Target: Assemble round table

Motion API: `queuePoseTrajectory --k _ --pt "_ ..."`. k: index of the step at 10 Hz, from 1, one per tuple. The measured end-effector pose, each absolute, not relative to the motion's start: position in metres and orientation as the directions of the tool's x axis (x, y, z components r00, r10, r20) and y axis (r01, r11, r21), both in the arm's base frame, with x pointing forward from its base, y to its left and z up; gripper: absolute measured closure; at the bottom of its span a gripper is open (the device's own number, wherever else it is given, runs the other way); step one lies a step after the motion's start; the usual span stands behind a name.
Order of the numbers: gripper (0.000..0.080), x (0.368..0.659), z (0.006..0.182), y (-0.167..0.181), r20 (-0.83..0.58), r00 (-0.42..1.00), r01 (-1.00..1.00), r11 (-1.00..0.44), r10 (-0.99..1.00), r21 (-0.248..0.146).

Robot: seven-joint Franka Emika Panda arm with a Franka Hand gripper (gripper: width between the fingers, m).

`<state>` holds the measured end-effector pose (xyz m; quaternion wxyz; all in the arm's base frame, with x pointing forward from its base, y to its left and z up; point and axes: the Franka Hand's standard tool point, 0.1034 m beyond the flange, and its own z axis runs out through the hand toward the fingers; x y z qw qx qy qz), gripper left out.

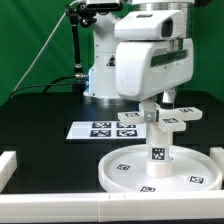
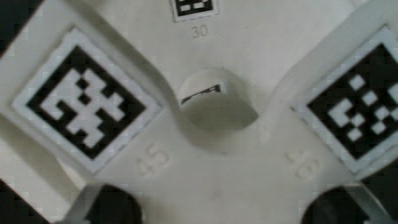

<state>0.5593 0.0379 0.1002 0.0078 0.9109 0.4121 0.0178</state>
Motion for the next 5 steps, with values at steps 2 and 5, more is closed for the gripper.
queuePoseTrajectory --k 2,5 --pt "0.0357 0.5602 0.1003 0.0362 0.048 0.814 0.579 -0.816 0.578 0.01" --pt "0.0357 0.5621 0.1004 0.037 0.068 0.935 0.348 -0.937 0.347 -0.002"
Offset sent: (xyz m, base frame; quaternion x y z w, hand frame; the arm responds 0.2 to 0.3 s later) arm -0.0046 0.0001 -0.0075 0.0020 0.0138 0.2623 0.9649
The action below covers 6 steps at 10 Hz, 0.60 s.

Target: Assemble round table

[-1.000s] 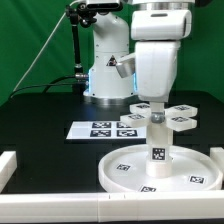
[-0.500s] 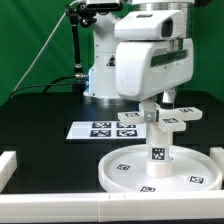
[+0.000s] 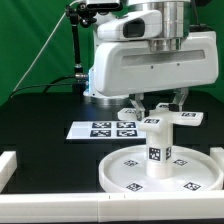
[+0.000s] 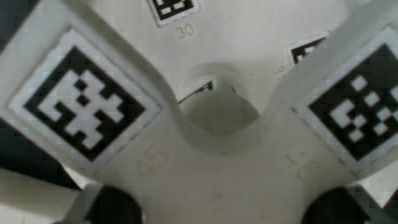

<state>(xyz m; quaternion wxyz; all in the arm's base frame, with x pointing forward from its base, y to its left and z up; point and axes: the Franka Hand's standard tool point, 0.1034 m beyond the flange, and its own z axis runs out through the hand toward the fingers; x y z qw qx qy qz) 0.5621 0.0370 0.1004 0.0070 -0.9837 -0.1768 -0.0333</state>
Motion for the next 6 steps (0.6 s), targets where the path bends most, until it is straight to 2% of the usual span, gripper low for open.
queuePoseTrajectory --k 4,6 --pt "0.0357 0.5621 0.1004 0.0371 0.066 0.99 0.127 -0.992 0.125 -0.019" --pt "0.0357 0.5625 0.1008 0.0358 0.06 0.994 -0.088 -0.995 -0.091 -0.052"
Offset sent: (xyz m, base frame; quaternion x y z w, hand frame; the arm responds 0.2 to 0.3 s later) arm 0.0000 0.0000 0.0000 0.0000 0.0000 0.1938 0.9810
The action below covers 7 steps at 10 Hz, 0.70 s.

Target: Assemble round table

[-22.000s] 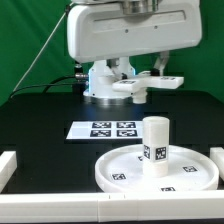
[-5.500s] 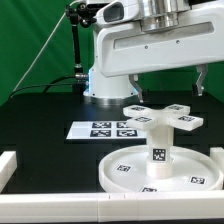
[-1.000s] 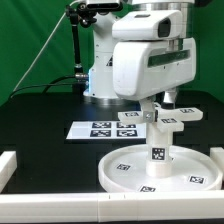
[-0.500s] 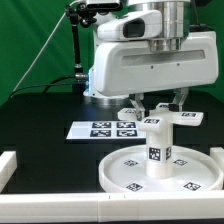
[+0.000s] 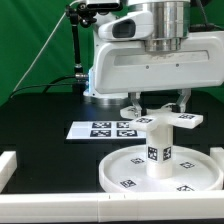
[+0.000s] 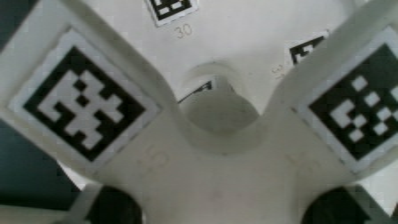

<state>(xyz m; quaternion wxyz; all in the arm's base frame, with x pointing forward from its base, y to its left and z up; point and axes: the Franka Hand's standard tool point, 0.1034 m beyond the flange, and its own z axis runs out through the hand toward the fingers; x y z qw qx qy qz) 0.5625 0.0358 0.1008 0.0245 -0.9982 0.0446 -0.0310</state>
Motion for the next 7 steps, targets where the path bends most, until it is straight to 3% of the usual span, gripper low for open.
queuePoseTrajectory --k 4,5,6,7 --pt "0.0357 0.5623 0.1007 0.036 0.051 0.977 -0.203 -0.977 -0.206 -0.065" --pt "0.0211 0.5623 0.1018 0.036 0.051 0.977 -0.202 -0.977 -0.205 -0.065" --pt "0.0162 0.5619 0.1087 0.0357 0.051 0.978 -0.197 -0.978 -0.2 -0.065" --pt "0.0162 0.5619 0.1087 0.036 0.052 0.979 -0.196 -0.978 -0.2 -0.065"
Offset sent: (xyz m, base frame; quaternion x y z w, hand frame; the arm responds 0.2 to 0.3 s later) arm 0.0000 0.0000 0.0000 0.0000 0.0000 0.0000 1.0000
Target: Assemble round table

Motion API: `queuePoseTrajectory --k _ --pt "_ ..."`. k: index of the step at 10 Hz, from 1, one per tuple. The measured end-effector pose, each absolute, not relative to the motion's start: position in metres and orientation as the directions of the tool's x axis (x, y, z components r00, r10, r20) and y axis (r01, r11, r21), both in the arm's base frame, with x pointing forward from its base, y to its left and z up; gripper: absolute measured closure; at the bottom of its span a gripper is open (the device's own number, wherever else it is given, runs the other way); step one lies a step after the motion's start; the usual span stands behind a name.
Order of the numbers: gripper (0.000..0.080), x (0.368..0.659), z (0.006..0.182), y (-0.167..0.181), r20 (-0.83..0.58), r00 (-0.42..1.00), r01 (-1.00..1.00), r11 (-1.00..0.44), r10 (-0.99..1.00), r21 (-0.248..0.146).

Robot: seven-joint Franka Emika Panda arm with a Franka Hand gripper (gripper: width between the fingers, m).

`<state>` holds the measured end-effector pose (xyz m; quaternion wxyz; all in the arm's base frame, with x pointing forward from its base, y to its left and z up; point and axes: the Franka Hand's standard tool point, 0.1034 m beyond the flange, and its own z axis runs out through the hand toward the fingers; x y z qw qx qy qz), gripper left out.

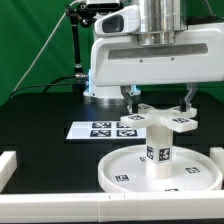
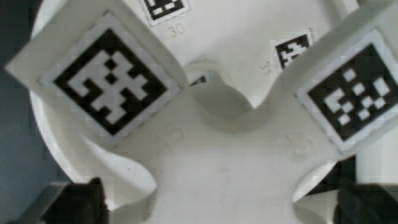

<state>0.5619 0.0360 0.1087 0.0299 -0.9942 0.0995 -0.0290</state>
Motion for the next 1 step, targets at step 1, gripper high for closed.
queuePoseTrajectory --k 1 --pt "0.0151 0.5617 0.1077 0.0361 0.05 0.979 -0.196 -0.978 -0.199 -0.065"
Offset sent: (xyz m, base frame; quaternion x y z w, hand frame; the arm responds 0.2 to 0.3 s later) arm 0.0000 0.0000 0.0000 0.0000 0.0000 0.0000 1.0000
